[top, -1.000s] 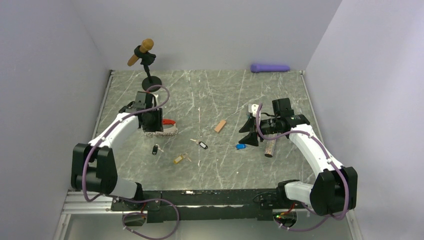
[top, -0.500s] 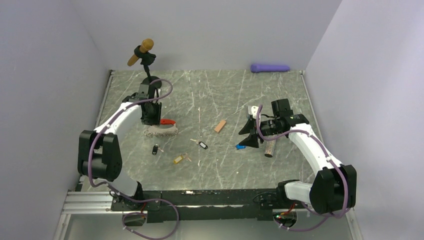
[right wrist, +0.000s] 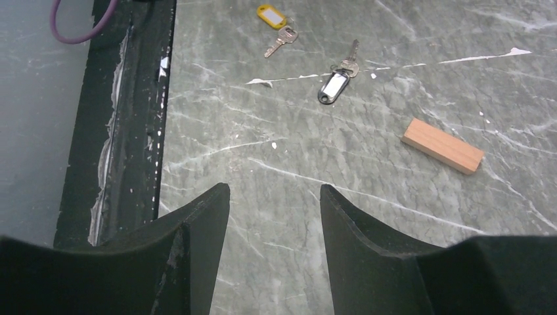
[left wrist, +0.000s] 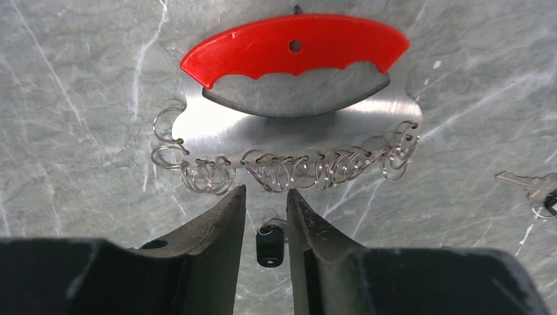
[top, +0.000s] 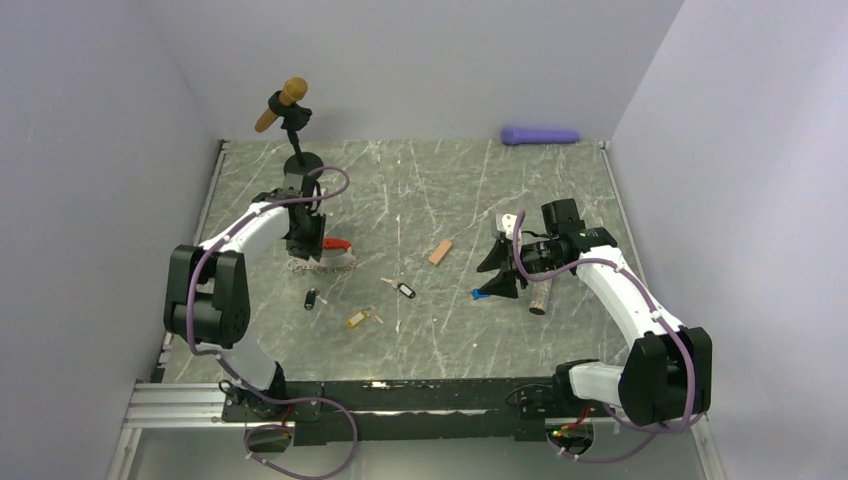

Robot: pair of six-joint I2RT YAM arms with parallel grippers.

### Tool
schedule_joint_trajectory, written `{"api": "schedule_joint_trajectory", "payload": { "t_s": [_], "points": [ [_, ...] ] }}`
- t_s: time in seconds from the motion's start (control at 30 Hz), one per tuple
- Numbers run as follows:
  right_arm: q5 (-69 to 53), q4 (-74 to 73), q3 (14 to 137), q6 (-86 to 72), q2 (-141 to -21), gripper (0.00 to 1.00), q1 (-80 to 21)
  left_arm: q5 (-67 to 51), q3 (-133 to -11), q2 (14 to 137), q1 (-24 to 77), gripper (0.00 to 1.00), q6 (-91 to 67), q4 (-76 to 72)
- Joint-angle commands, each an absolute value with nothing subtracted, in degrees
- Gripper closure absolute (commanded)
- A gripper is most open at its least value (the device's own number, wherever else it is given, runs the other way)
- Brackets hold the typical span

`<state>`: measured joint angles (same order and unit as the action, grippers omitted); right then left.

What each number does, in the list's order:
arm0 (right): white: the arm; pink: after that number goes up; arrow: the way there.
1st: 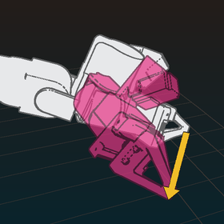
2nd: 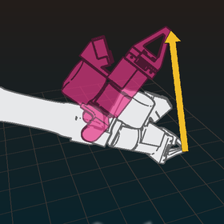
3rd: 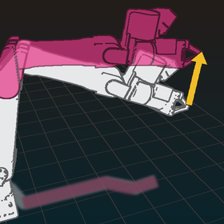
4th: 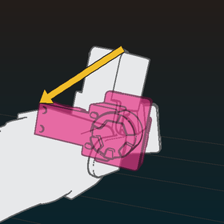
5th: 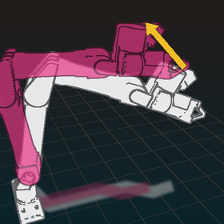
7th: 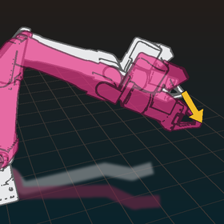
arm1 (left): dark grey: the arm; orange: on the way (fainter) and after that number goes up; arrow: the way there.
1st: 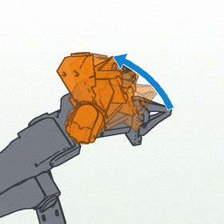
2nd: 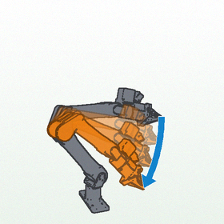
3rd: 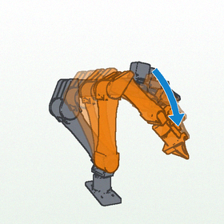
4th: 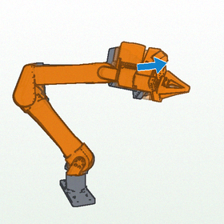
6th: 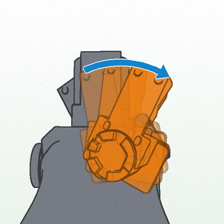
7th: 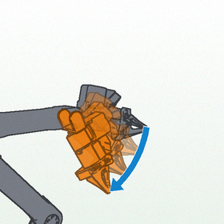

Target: Put the keys on the keyring

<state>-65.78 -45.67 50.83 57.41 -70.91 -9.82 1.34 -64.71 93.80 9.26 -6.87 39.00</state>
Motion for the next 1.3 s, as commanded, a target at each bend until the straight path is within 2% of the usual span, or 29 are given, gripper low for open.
{"api": "schedule_joint_trajectory", "payload": {
  "t_s": [0.0, 0.9, 1.27],
  "points": [
    [-69.1, -46.5, 52.7, 60.0, -70.6, 0.42, -9.7, 1.3, -67.5, 96.4, 8.5, 0.66, -6.8, 41.1],
    [-70.7, -48.6, 53.0, 62.3, -69.9, 0.41, -10.1, 2.9, -69.4, 102.2, 8.3, 0.75, -6.9, 41.8],
    [-70.6, -49.0, 52.9, 62.9, -69.7, 0.41, -10.4, 1.7, -69.0, 100.9, 7.4, 0.72, -7.2, 41.0]
  ]
}}
